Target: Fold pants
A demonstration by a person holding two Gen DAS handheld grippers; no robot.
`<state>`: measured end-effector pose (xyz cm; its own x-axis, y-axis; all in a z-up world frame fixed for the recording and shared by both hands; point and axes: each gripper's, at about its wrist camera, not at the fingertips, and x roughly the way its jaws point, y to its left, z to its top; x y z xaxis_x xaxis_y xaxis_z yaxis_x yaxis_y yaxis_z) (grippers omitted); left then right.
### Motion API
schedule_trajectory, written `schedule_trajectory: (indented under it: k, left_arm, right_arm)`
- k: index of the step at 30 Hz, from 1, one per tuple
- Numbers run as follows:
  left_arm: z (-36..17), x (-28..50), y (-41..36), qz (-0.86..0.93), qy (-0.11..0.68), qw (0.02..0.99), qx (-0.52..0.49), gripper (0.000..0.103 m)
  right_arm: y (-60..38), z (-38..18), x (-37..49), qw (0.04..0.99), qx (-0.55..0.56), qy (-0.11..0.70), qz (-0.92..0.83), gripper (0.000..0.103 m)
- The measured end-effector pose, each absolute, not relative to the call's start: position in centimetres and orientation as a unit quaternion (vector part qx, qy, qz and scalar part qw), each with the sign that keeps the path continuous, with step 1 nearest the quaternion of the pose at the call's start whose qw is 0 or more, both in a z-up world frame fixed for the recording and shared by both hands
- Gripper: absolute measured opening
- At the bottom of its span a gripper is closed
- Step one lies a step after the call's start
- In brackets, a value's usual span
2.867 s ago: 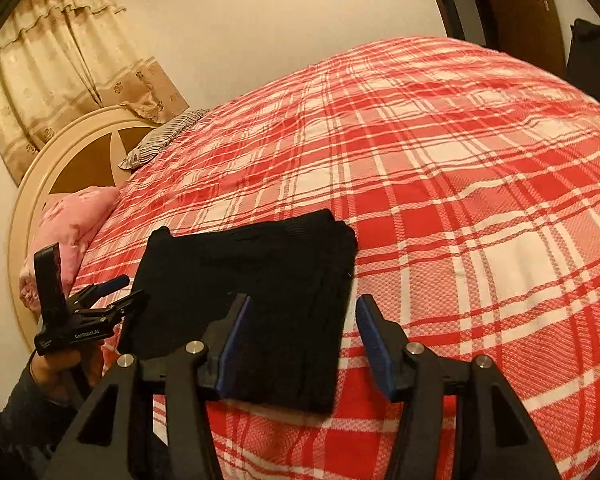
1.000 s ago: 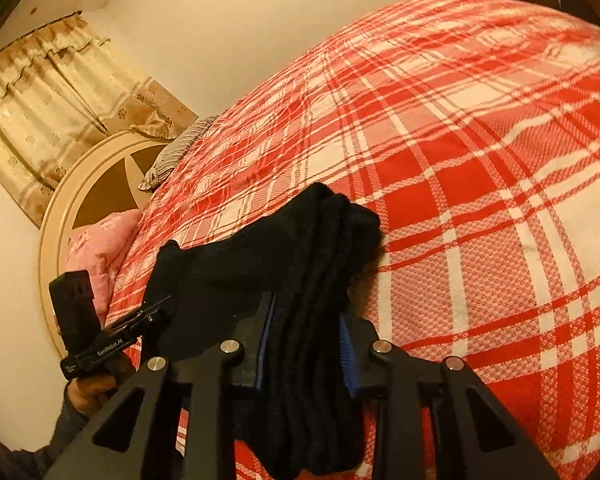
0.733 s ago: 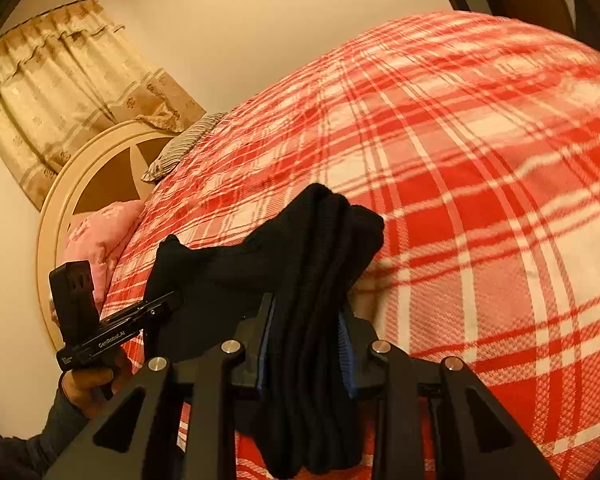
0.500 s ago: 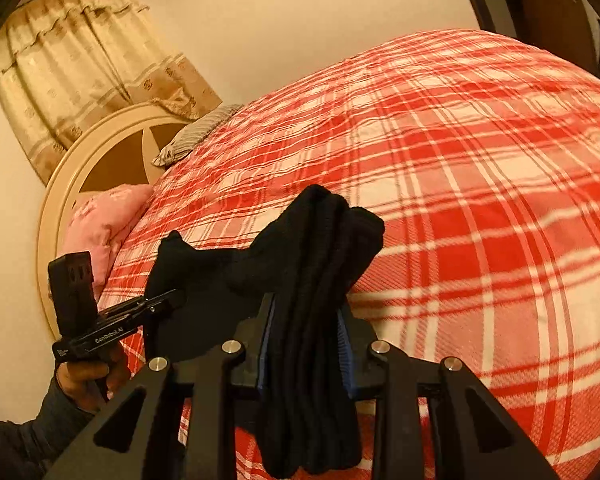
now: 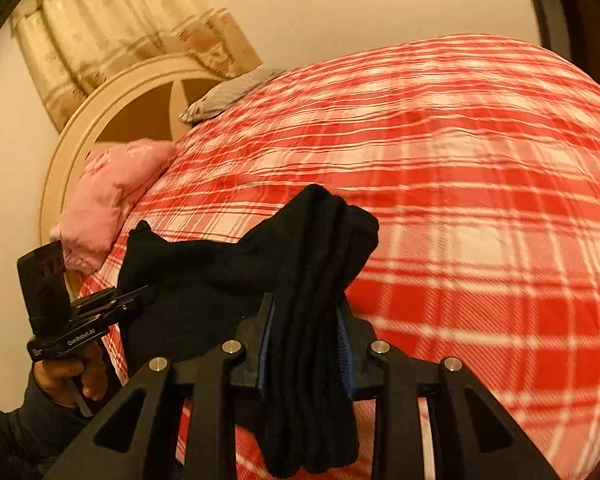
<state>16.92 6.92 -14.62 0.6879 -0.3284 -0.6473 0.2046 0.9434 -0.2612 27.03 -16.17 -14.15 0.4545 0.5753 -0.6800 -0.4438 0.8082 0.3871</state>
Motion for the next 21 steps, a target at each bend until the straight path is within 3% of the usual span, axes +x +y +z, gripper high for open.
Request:
schedule_trajectory:
  k: [21]
  left_arm:
    - [-13.6, 16.2, 18.4, -0.030, 0.348, 0.930, -0.116, 0.017]
  right_arm:
    - [-0.9, -14.4, 33.2, 0.812, 0.037, 0.433, 0.390, 0.029]
